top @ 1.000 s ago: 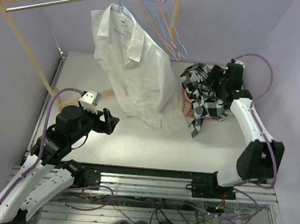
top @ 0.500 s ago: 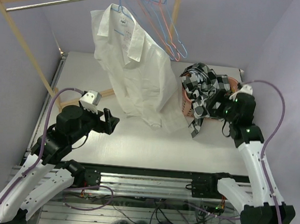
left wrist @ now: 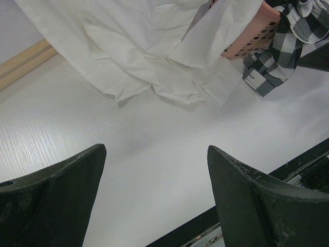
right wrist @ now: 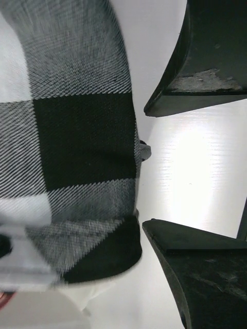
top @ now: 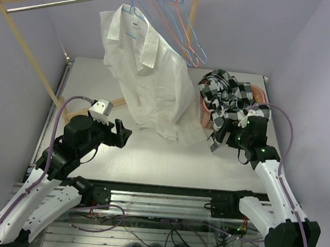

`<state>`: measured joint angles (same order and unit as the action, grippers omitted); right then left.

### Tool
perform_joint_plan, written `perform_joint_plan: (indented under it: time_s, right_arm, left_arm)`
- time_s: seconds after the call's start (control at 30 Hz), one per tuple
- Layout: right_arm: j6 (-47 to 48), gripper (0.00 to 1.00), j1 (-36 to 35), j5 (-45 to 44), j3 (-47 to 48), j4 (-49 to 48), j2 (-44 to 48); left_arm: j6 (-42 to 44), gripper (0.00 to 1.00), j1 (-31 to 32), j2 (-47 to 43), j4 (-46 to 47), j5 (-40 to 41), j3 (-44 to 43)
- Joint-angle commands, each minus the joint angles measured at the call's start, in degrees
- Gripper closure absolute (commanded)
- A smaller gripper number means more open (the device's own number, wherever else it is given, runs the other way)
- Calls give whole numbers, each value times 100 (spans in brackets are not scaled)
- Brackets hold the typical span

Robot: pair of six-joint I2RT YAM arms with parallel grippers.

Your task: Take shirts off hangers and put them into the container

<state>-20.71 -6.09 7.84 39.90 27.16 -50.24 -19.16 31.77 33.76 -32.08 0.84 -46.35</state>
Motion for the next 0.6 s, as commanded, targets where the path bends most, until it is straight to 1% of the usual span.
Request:
perform_joint_plan:
  time_s: [0.0, 0.2, 0.27, 0.3, 0.37, 0.4, 0.5, 0.53, 0.57]
  right_arm:
    - [-10, 19, -33, 198, -134, -402, -290]
    - [-126, 25, -42, 124, -469, -993, -645]
    - [-115, 30, -42, 215, -529, -1155, -813]
    - [-108, 34, -42, 273, -549, -1219, -899]
    - [-83, 46, -48, 303, -563, -1291, -1034]
    - [-73, 56, -46, 305, -558, -1307, -1061]
    - [-76, 92, -49, 168, -467, -1232, -1003]
    - [-93, 100, -48, 80, -402, -1151, -946]
    - [-118, 100, -50, -7, -309, -1068, -872]
  left_arm:
    - [-44, 9, 54, -22, 21, 17, 3]
    - [-38, 9, 56, -50, 26, 13, 3]
    - [-41, 9, 57, -45, 26, 17, 7]
    - [-44, 9, 57, -55, 26, 18, 8]
    - [-44, 9, 57, -60, 19, 27, 3]
    - [-44, 9, 57, -63, 17, 30, 5]
    - [-53, 9, 66, -79, 17, 43, 3]
    - [-53, 9, 66, -73, 17, 46, 3]
    - [-53, 9, 62, -74, 17, 40, 5]
